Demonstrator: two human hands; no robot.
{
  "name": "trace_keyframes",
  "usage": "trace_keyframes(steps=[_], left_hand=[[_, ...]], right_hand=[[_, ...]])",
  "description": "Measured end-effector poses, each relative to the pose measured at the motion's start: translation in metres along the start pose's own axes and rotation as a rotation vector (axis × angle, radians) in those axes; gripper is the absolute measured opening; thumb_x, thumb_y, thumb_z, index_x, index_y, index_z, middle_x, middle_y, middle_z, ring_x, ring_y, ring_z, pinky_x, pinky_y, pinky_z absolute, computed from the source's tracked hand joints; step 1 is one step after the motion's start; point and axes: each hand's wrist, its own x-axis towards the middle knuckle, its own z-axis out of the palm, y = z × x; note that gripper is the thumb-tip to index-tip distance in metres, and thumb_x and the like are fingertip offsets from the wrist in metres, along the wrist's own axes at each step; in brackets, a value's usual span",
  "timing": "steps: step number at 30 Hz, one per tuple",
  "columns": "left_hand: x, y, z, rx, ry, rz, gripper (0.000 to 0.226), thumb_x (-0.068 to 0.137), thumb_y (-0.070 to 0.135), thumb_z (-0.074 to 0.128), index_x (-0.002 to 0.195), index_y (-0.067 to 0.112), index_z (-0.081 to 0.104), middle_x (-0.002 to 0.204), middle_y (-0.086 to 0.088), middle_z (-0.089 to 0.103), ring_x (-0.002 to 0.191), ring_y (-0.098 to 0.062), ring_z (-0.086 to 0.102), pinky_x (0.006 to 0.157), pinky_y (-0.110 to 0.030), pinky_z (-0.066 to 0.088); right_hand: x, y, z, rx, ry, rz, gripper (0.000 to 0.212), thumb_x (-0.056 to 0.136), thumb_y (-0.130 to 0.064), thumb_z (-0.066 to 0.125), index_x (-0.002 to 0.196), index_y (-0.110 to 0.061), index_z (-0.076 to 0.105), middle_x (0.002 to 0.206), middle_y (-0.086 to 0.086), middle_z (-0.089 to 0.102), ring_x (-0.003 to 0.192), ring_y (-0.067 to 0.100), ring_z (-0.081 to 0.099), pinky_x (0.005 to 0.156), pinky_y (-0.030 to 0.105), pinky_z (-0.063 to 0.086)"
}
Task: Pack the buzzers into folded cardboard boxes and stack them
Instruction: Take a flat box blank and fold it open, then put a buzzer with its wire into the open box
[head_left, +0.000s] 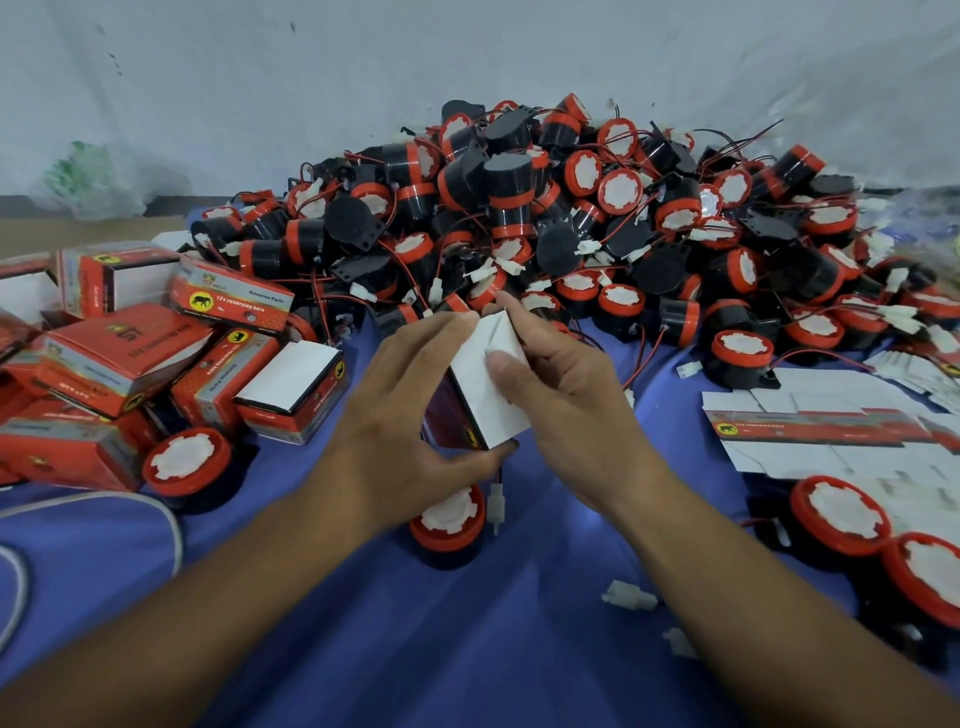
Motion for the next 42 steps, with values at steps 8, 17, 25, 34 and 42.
trace_keyframes(steps=[8, 17, 25, 34, 42], left_hand=[[0.003, 0.001, 0.0, -0.056, 0.067, 0.012, 0.073, 0.079, 0.034, 0.077, 0.137, 0.002, 0.046, 0.137, -0.013, 0.046, 0.131, -0.022, 0.046, 0.111, -0.027, 0.037], [0.001, -0.006, -0.002, -0.087, 0.001, 0.057, 0.087, 0.081, 0.056, 0.07, 0.143, 0.001, 0.041, 0.146, -0.012, 0.041, 0.139, -0.019, 0.038, 0.117, -0.031, 0.031], [0.01, -0.033, -0.025, -0.133, -0.395, -0.183, 0.101, 0.071, 0.077, 0.066, 0.15, 0.054, 0.007, 0.136, 0.038, 0.029, 0.129, 0.013, 0.024, 0.097, -0.018, 0.032], [0.003, -0.043, -0.015, 0.316, -0.159, 0.111, 0.073, 0.07, 0.065, 0.07, 0.11, 0.008, 0.052, 0.111, -0.018, 0.045, 0.102, -0.031, 0.043, 0.082, -0.033, 0.041], [-0.008, -0.041, -0.005, 0.499, -0.218, -0.027, 0.065, 0.066, 0.044, 0.089, 0.106, -0.001, 0.066, 0.09, -0.016, 0.062, 0.075, -0.034, 0.06, 0.06, -0.04, 0.053]], right_hand=[[0.002, -0.001, 0.0, 0.339, -0.003, 0.039, 0.042, 0.1, 0.001, 0.049, 0.133, -0.023, 0.055, 0.146, 0.003, 0.053, 0.135, 0.019, 0.05, 0.114, 0.045, 0.04], [0.0, -0.002, -0.001, -0.063, 0.011, -0.125, 0.048, 0.098, -0.008, 0.06, 0.143, -0.019, 0.05, 0.148, -0.001, 0.044, 0.134, 0.011, 0.048, 0.106, 0.037, 0.048], [0.0, -0.002, -0.01, -0.696, -0.125, -0.459, 0.091, 0.087, -0.036, 0.077, 0.156, -0.007, 0.024, 0.154, 0.005, 0.04, 0.136, 0.012, 0.043, 0.111, 0.013, 0.033], [0.009, 0.018, -0.024, -1.252, -0.261, -0.448, 0.057, 0.082, -0.039, 0.079, 0.125, -0.01, 0.056, 0.135, 0.007, 0.056, 0.146, 0.031, 0.029, 0.121, 0.04, 0.013], [0.013, 0.02, -0.017, -1.267, -0.16, -0.231, 0.055, 0.088, -0.044, 0.071, 0.129, -0.011, 0.055, 0.121, 0.008, 0.058, 0.109, 0.03, 0.054, 0.091, 0.037, 0.037]])
